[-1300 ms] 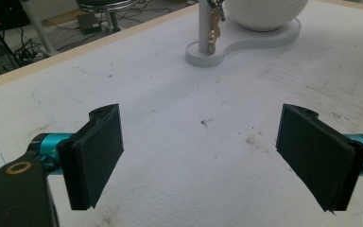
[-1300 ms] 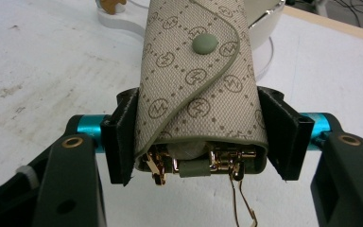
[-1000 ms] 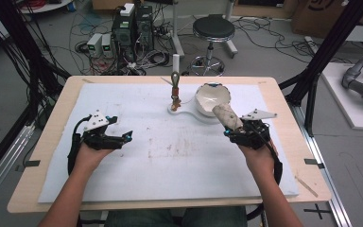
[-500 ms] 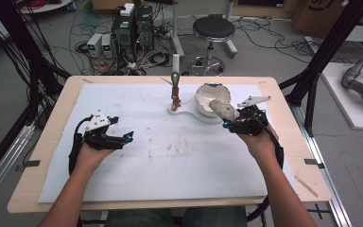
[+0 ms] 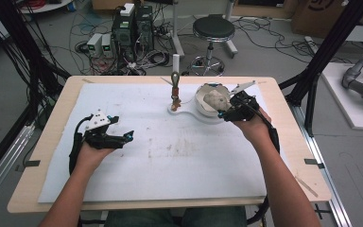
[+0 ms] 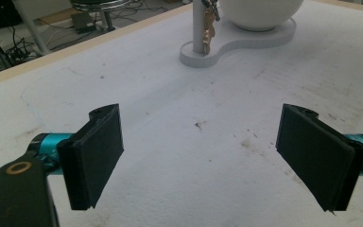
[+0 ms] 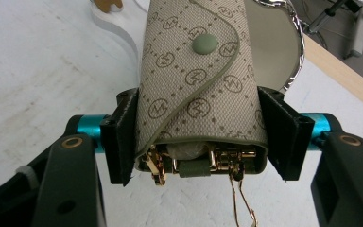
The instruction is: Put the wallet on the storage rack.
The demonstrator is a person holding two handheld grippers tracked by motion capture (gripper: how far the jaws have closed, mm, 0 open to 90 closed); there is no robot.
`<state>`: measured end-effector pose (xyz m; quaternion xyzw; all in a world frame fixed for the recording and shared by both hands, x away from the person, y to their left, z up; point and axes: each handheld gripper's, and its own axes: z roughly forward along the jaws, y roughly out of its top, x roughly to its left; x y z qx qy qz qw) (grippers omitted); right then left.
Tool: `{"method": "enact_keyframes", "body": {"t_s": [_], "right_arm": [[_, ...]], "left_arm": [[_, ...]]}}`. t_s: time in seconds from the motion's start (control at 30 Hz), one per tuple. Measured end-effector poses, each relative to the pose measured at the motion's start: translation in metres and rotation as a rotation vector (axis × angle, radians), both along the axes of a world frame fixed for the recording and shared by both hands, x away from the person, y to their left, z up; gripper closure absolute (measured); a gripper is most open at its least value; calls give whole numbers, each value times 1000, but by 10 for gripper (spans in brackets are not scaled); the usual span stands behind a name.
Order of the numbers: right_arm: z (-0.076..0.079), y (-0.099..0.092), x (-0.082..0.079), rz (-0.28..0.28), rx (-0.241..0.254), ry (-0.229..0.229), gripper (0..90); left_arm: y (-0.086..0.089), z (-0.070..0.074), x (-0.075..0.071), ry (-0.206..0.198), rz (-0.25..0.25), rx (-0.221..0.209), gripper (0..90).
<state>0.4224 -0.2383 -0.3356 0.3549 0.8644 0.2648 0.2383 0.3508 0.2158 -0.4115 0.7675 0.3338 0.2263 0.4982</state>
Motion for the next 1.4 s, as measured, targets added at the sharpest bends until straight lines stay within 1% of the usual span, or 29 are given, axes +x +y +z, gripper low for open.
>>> {"method": "enact_keyframes", "body": {"t_s": [0.1,0.13,0.17,0.27,0.37,0.43,0.53,0.57,0.6,0.63,0.77,0.83,0.93,1.03,1.1,1.17,1.23,1.27,1.33,1.4], "right_arm": [[-1,3,7,-1,-19,16,370],[-2,4,9,1,-27,9,370],[-2,5,12,1,-26,14,370],[-3,6,16,-1,-34,23,370],[-6,10,22,-5,-57,35,369],[-6,11,23,-9,-63,37,369],[-7,16,28,-11,-83,35,369],[-8,17,29,-15,-95,37,369],[-8,21,34,-19,-118,46,368],[-9,22,35,-19,-116,36,368],[-11,25,39,-34,-106,39,368],[-15,26,43,-45,-125,52,366],[-17,25,46,-54,-128,51,361],[-18,26,48,-76,-120,35,357],[-19,26,49,-75,-120,34,354],[-20,27,50,-85,-126,30,346],[-21,28,50,-109,-146,15,311],[-21,28,50,-109,-146,15,311],[-20,29,49,-118,-144,-7,276],[-15,27,46,-126,-120,-41,206]], "left_arm": [[0,0,0,2,0,-2,156],[-1,-1,1,1,-1,0,156],[-1,-1,1,1,-1,0,156],[-1,-1,1,1,-2,2,156],[-1,0,0,-1,-2,4,156],[-1,0,0,-2,-1,1,156],[-1,-1,1,0,-3,1,156],[-1,-1,1,1,-4,1,156],[-2,-1,1,0,-4,4,156],[-2,-1,1,1,-4,6,156],[-1,-1,2,4,-4,5,156],[-2,-1,2,4,-2,3,156],[-3,-1,1,5,-2,5,156],[-3,-2,2,11,-5,15,156],[-4,-2,1,12,-3,14,156],[-5,-2,1,10,-5,16,156],[-5,-2,1,9,-5,22,156],[-5,-2,0,8,-4,23,156],[-5,-2,0,9,-4,22,156],[-4,-1,0,9,-5,22,156]]}}
